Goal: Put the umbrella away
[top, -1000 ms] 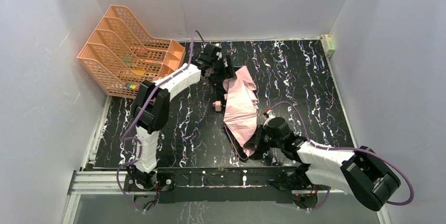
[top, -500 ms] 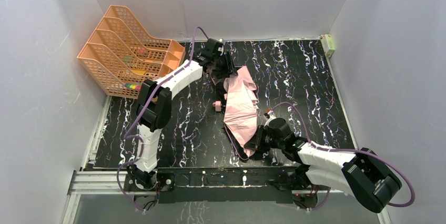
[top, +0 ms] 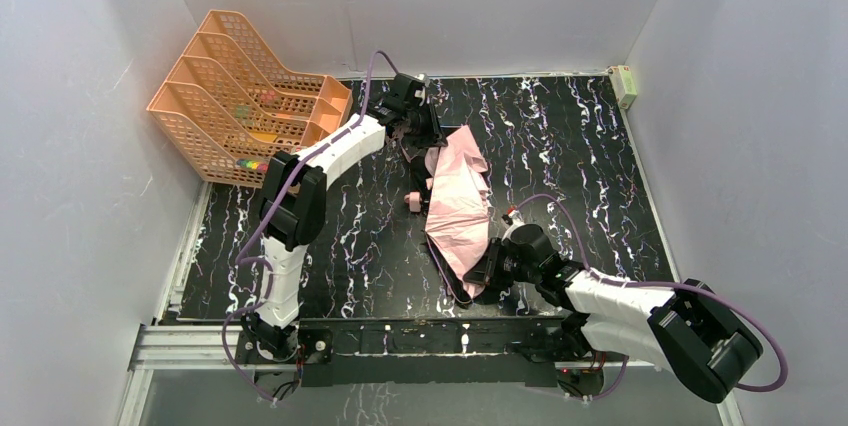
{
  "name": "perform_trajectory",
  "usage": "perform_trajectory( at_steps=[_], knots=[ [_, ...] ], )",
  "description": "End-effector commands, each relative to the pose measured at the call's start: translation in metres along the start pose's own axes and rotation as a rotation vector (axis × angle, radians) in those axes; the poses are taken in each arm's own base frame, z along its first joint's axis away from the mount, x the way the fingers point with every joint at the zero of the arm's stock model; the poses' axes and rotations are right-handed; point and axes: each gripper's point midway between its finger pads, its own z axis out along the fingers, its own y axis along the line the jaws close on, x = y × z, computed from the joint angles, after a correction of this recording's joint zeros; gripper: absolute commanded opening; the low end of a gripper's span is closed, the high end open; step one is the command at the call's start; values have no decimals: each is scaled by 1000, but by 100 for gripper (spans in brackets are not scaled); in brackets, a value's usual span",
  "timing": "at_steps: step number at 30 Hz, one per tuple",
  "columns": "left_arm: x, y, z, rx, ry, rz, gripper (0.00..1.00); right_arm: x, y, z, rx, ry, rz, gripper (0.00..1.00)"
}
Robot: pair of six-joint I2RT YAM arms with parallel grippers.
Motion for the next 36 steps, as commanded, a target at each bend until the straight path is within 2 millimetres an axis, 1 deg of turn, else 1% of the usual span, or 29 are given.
perform_trajectory(
  at_steps=[1, 2, 4, 7, 13, 16, 18, 21, 25, 26, 29, 30, 34, 35, 36],
  knots=[
    [-10, -19, -18, 54, -20, 36, 5, 13, -28, 0, 97, 26, 12, 19],
    [-12, -22, -21, 64, -27, 48, 0, 14, -28, 0, 96, 26, 17, 19],
    [-17, -29, -27, 86, -42, 71, 0, 13, -27, 1, 92, 23, 33, 18],
    [-27, -45, -43, 138, -79, 106, 0, 9, -23, 6, 84, 13, 45, 17],
    [-49, -74, -78, 211, -158, 160, 0, -9, -5, 24, 47, 3, 43, 15],
    [-54, -84, -94, 233, -183, 176, 0, -20, 1, 34, 47, -12, 28, 15],
    [-51, -89, -102, 249, -184, 186, 0, -26, 7, 39, 42, -15, 16, 15],
    [-36, -93, -108, 248, -174, 229, 0, -30, 15, 41, 24, -11, 0, 15],
    [-13, -103, -126, 247, -191, 278, 0, -37, 26, 30, 0, -36, -39, 18],
    [-6, -103, -129, 244, -192, 279, 0, -39, 30, 26, -8, -43, -51, 20],
    [9, -109, -144, 237, -216, 301, 0, -41, 39, 10, -15, -57, -78, 25],
    [11, -113, -155, 238, -243, 308, 0, -45, 45, 2, -29, -75, -89, 26],
    [39, -117, -173, 241, -269, 328, 0, -54, 57, -26, -23, -133, -105, 30],
    [49, -118, -176, 242, -269, 334, 0, -57, 55, -34, 8, -151, -102, 31],
    [56, -116, -180, 237, -278, 336, 0, -60, 49, -42, 62, -173, -85, 31]
  ],
)
